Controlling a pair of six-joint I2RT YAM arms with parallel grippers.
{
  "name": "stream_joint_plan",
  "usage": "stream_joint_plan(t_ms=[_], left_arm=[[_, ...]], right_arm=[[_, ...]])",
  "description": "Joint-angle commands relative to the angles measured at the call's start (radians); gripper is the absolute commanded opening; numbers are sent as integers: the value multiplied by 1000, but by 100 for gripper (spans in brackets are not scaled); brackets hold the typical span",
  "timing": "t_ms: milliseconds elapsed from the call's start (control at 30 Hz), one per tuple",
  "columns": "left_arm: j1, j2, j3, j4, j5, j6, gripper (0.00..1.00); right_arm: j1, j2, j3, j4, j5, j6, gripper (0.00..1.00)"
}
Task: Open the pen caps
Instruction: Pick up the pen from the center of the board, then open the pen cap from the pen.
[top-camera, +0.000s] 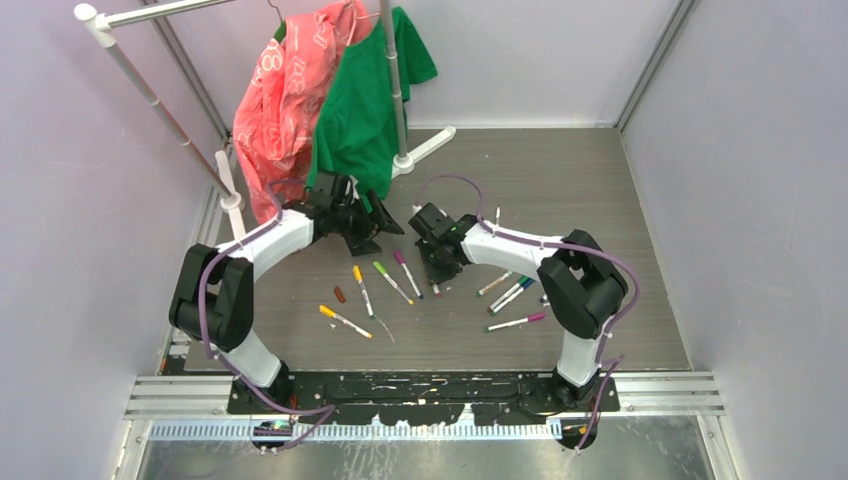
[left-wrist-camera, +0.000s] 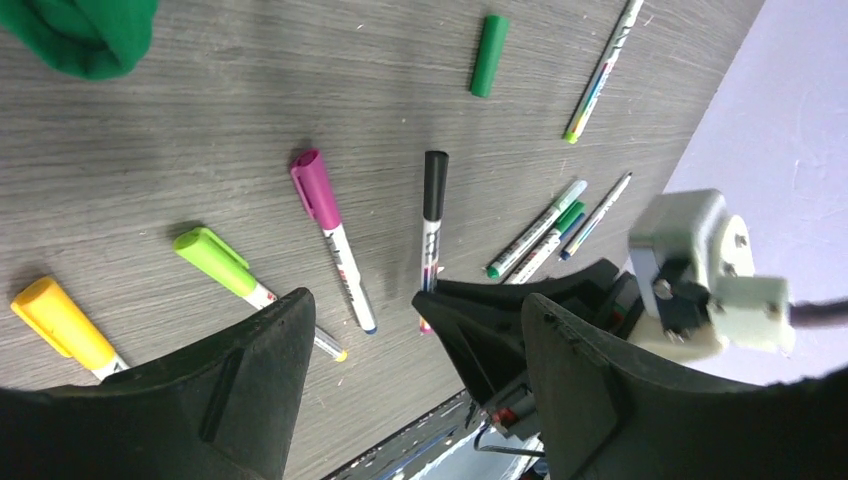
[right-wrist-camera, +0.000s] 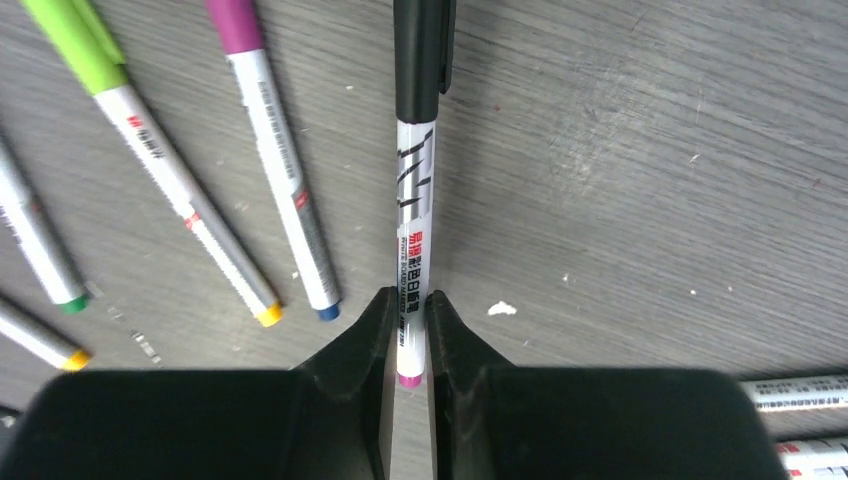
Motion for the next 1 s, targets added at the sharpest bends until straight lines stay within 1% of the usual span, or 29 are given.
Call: stream_joint_plan(t_ms=[0, 33, 367, 567, 633, 767, 867, 967], left_arm=[[-5, 8, 55, 24, 37, 4, 76], [-8, 11, 59, 23, 38, 5, 76], [-45, 46, 111, 1, 13, -1, 75], [-76, 80, 148, -4, 5, -9, 68], [-84, 92, 157, -9, 1, -10, 64], [-95, 110, 162, -9, -1, -18, 50], [-97, 115, 163, -10, -7, -23, 44], [-101, 123, 167, -6, -9, -30, 33]], right_arm=[[6, -114, 46, 25, -40, 28, 1], [6, -123, 51, 25, -75, 35, 1], [6, -155, 87, 49, -184, 87, 1], [6, -176, 94, 62, -221, 105, 1], [7, -187, 95, 62, -225, 110, 1], [7, -207, 95, 56, -228, 112, 1], [8, -220, 93, 51, -228, 112, 1], [8, -228, 89, 43, -230, 109, 1]])
